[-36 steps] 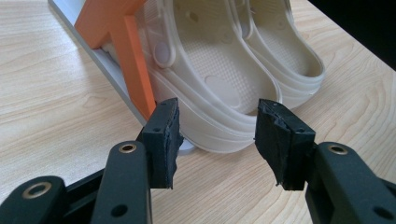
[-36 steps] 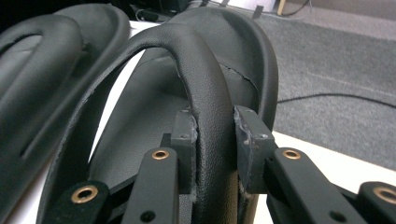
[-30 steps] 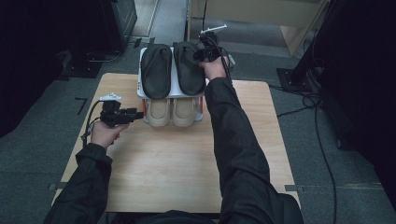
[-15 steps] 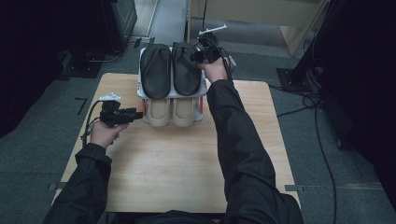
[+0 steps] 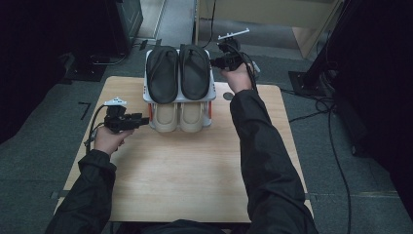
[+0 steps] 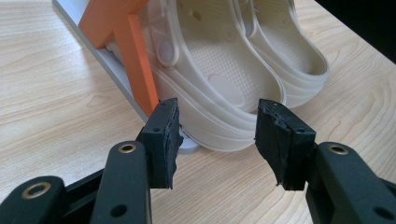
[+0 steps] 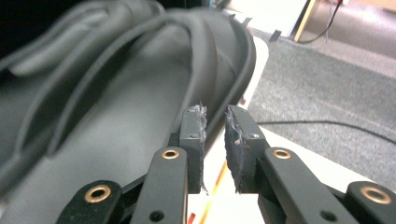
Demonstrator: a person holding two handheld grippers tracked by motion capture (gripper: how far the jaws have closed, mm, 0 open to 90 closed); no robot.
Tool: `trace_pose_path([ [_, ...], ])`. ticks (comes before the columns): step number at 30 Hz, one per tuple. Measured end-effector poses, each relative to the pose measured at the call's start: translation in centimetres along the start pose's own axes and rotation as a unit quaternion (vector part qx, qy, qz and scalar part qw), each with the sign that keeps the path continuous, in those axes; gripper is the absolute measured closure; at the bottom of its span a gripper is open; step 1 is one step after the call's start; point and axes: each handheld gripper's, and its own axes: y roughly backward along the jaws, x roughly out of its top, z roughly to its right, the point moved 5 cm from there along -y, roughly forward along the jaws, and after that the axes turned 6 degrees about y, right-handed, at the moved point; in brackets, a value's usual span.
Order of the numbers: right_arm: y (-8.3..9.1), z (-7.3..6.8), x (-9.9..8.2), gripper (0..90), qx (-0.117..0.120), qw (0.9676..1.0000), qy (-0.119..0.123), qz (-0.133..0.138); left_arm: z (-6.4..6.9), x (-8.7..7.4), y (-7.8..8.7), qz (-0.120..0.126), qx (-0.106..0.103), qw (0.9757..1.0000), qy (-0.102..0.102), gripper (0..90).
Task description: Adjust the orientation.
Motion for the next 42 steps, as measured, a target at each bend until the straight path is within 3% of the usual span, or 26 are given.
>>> trace_pose_path([
  [9, -1.3, -0.7, -2.7, 76.1, 0.019, 0.9997, 0.000, -0.015, -0.1, -0.1, -0.1, -0.006, 0.002, 1.0000, -0.002, 49.7],
  [16, -1.2, -1.4, -3.3, 76.0, 0.038, 0.9993, -0.003, 0.001, -0.2, -0.1, 0.0, -0.002, -0.001, 1.0000, 0.002, 49.6],
  [22, -0.7, -1.7, -3.4, 74.3, 0.048, 0.9988, -0.005, 0.004, -0.1, -0.1, 0.0, -0.003, -0.001, 1.0000, 0.002, 49.4],
  [36, 1.2, -1.3, -4.7, 63.7, 0.050, 0.9974, 0.031, 0.041, -0.1, -0.2, -0.2, -0.011, 0.001, 0.9999, 0.000, 46.5],
  [42, 1.9, -0.8, -5.6, 61.7, 0.051, 0.9974, 0.031, 0.040, 0.1, -0.3, -0.3, -0.014, 0.002, 0.9999, 0.000, 46.4],
])
